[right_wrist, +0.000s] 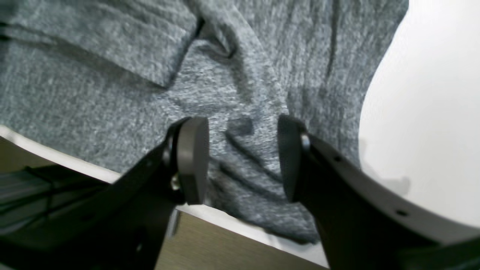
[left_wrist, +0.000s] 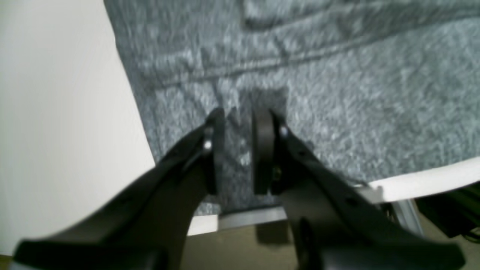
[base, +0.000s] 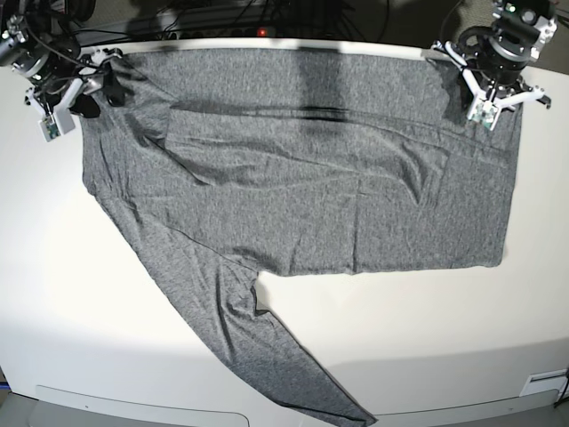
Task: Fold the T-shirt properly
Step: 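Open both grippers and move the left gripper toward the hem corner, then lower the left gripper and grasp the shirt's hem corner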
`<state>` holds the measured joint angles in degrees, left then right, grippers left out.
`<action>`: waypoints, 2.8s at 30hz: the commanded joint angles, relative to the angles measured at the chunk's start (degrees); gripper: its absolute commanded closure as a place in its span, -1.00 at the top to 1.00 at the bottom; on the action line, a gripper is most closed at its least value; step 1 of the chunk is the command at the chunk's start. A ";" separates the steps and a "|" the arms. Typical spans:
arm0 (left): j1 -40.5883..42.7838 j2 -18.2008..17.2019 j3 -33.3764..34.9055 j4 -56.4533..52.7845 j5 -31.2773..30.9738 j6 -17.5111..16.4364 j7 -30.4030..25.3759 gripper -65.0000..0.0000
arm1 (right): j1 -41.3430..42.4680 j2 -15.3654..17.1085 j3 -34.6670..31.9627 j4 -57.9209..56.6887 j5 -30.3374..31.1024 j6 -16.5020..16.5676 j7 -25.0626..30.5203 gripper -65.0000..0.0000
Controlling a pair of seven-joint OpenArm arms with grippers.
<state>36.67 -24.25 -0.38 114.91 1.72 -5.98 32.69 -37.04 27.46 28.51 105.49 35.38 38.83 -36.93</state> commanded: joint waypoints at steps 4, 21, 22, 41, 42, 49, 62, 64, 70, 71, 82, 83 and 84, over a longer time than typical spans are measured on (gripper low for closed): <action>0.15 -0.52 -0.33 1.14 0.26 0.61 -7.26 -0.61 | -0.11 0.92 0.57 1.01 1.29 0.02 4.24 -0.08; -8.85 7.50 -0.33 1.14 0.42 0.59 -10.14 -0.62 | 17.09 -5.16 0.57 1.01 1.29 0.17 2.75 -0.08; -9.35 8.39 -0.33 1.14 0.42 0.59 -10.19 -0.61 | 17.73 -5.97 0.57 1.01 1.29 0.17 1.90 -0.08; -21.33 9.75 -0.33 1.03 0.44 0.48 -5.44 -0.62 | 18.32 -10.80 0.57 1.01 1.31 0.17 3.21 -0.08; -23.32 9.57 -0.33 0.83 0.57 0.33 -4.48 -0.62 | 18.32 -10.80 0.57 1.01 1.31 0.17 2.95 -0.08; -33.18 1.90 -0.33 -3.06 0.87 0.26 -6.32 -0.62 | 18.32 -10.78 0.57 1.01 1.29 0.17 0.57 -0.08; -51.21 -9.49 -0.33 -21.79 -10.38 0.31 -8.70 -0.62 | 22.05 -10.80 0.57 1.03 3.96 0.17 -7.87 -0.08; -55.58 -10.58 -0.33 -27.56 -12.52 0.17 -8.98 -0.62 | 23.61 -10.80 0.57 1.03 4.13 0.17 -10.32 -0.08; -67.38 -13.88 -0.33 -46.21 -22.80 -7.54 -7.87 -0.62 | 27.89 -10.78 0.57 1.01 4.31 0.15 -15.89 -0.08; -69.13 -13.92 -0.33 -49.33 -23.37 -10.10 -7.87 -0.62 | 28.26 -10.78 0.57 1.01 4.31 0.15 -15.89 -0.08; -83.49 -9.22 -0.31 -82.51 -22.80 -29.66 -3.52 -0.62 | 28.81 -10.78 0.57 1.01 7.30 0.15 -15.89 -0.08; -83.73 -8.52 -0.31 -84.61 -22.77 -29.66 -3.54 -0.62 | 28.81 -10.80 0.57 1.01 7.32 0.15 -15.96 -0.08; -83.80 -7.80 -0.31 -86.31 -22.77 -29.66 -3.58 -0.62 | 28.81 -10.80 0.57 1.01 7.32 0.15 -16.20 -0.08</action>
<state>-45.34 -30.96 -0.45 27.81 -20.56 -35.42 30.04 -8.86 15.88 28.84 105.49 41.78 38.65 -54.13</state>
